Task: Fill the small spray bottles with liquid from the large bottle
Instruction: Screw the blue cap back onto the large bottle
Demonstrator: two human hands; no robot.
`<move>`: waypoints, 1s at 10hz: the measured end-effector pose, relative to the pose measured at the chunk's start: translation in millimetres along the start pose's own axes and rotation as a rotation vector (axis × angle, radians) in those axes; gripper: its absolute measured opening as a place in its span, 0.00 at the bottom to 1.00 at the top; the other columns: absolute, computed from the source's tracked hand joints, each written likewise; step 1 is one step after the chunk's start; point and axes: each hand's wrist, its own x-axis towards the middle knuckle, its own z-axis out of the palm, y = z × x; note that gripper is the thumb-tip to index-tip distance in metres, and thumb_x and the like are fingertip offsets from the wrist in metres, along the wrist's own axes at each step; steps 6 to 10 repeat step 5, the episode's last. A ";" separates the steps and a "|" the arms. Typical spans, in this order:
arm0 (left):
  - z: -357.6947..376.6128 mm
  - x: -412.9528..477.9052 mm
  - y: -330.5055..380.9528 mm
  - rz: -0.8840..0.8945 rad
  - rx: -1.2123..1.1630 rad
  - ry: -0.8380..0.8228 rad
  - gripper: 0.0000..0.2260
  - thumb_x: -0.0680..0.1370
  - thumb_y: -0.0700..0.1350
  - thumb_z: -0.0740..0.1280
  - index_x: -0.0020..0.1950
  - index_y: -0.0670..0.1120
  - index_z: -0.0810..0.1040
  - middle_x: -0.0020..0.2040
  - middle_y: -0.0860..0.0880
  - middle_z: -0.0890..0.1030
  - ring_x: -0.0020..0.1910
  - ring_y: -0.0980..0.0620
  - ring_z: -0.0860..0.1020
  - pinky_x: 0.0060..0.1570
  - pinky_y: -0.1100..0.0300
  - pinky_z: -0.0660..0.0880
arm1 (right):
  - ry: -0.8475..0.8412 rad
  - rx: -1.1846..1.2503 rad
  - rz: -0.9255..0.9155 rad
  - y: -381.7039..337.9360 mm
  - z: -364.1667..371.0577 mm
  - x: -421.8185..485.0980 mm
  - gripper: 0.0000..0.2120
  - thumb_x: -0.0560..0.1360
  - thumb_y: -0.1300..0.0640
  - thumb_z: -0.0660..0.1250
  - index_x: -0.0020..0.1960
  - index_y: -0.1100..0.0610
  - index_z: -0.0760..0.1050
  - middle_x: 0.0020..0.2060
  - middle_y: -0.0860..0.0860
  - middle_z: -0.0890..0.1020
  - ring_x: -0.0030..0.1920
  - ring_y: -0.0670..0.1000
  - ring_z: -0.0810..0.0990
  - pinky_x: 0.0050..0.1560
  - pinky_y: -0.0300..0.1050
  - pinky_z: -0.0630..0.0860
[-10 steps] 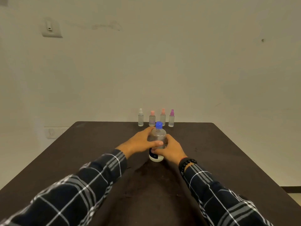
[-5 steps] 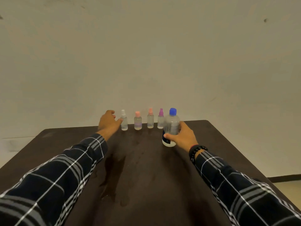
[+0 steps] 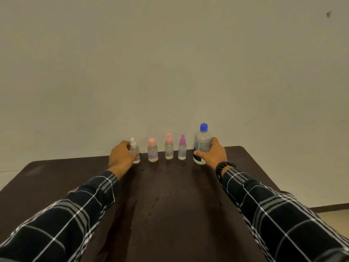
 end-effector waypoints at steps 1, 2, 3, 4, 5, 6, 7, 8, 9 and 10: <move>-7.5 4.9 1.0 -0.027 0.036 -0.027 0.15 0.76 0.48 0.74 0.60 0.45 0.77 0.57 0.44 0.81 0.51 0.47 0.77 0.50 0.55 0.74 | -0.024 0.010 0.035 -4.0 3.7 2.9 0.32 0.69 0.55 0.80 0.67 0.56 0.68 0.62 0.55 0.78 0.61 0.56 0.77 0.61 0.50 0.75; -11.7 8.9 3.5 -0.037 0.051 -0.048 0.14 0.76 0.47 0.74 0.58 0.44 0.78 0.55 0.44 0.82 0.48 0.48 0.77 0.50 0.55 0.75 | -0.034 0.037 0.101 -2.2 4.2 9.6 0.33 0.69 0.55 0.80 0.68 0.55 0.67 0.64 0.55 0.77 0.63 0.57 0.76 0.64 0.53 0.74; -10.2 9.3 5.0 -0.048 0.053 -0.059 0.16 0.75 0.47 0.75 0.59 0.45 0.77 0.56 0.45 0.81 0.48 0.49 0.77 0.51 0.55 0.76 | -0.071 0.010 0.161 -2.2 2.2 14.1 0.36 0.70 0.55 0.79 0.72 0.56 0.65 0.67 0.56 0.76 0.66 0.59 0.75 0.68 0.56 0.73; -15.3 9.0 2.8 -0.094 0.065 -0.137 0.28 0.71 0.48 0.78 0.67 0.45 0.72 0.61 0.45 0.79 0.56 0.46 0.79 0.57 0.52 0.77 | -0.147 -0.011 0.236 -4.6 -2.8 10.2 0.50 0.67 0.56 0.82 0.79 0.57 0.54 0.73 0.59 0.70 0.71 0.61 0.71 0.72 0.58 0.68; -29.1 3.0 5.5 -0.139 0.065 -0.170 0.36 0.70 0.53 0.79 0.73 0.45 0.67 0.67 0.45 0.76 0.63 0.44 0.77 0.60 0.51 0.76 | -0.153 0.004 0.271 -12.6 -18.1 -4.3 0.63 0.65 0.58 0.83 0.81 0.58 0.39 0.80 0.59 0.57 0.78 0.61 0.61 0.75 0.58 0.61; -29.1 3.0 5.5 -0.139 0.065 -0.170 0.36 0.70 0.53 0.79 0.73 0.45 0.67 0.67 0.45 0.76 0.63 0.44 0.77 0.60 0.51 0.76 | -0.153 0.004 0.271 -12.6 -18.1 -4.3 0.63 0.65 0.58 0.83 0.81 0.58 0.39 0.80 0.59 0.57 0.78 0.61 0.61 0.75 0.58 0.61; -29.1 3.0 5.5 -0.139 0.065 -0.170 0.36 0.70 0.53 0.79 0.73 0.45 0.67 0.67 0.45 0.76 0.63 0.44 0.77 0.60 0.51 0.76 | -0.153 0.004 0.271 -12.6 -18.1 -4.3 0.63 0.65 0.58 0.83 0.81 0.58 0.39 0.80 0.59 0.57 0.78 0.61 0.61 0.75 0.58 0.61; -29.1 3.0 5.5 -0.139 0.065 -0.170 0.36 0.70 0.53 0.79 0.73 0.45 0.67 0.67 0.45 0.76 0.63 0.44 0.77 0.60 0.51 0.76 | -0.153 0.004 0.271 -12.6 -18.1 -4.3 0.63 0.65 0.58 0.83 0.81 0.58 0.39 0.80 0.59 0.57 0.78 0.61 0.61 0.75 0.58 0.61; -29.1 3.0 5.5 -0.139 0.065 -0.170 0.36 0.70 0.53 0.79 0.73 0.45 0.67 0.67 0.45 0.76 0.63 0.44 0.77 0.60 0.51 0.76 | -0.153 0.004 0.271 -12.6 -18.1 -4.3 0.63 0.65 0.58 0.83 0.81 0.58 0.39 0.80 0.59 0.57 0.78 0.61 0.61 0.75 0.58 0.61; -29.1 3.0 5.5 -0.139 0.065 -0.170 0.36 0.70 0.53 0.79 0.73 0.45 0.67 0.67 0.45 0.76 0.63 0.44 0.77 0.60 0.51 0.76 | -0.153 0.004 0.271 -12.6 -18.1 -4.3 0.63 0.65 0.58 0.83 0.81 0.58 0.39 0.80 0.59 0.57 0.78 0.61 0.61 0.75 0.58 0.61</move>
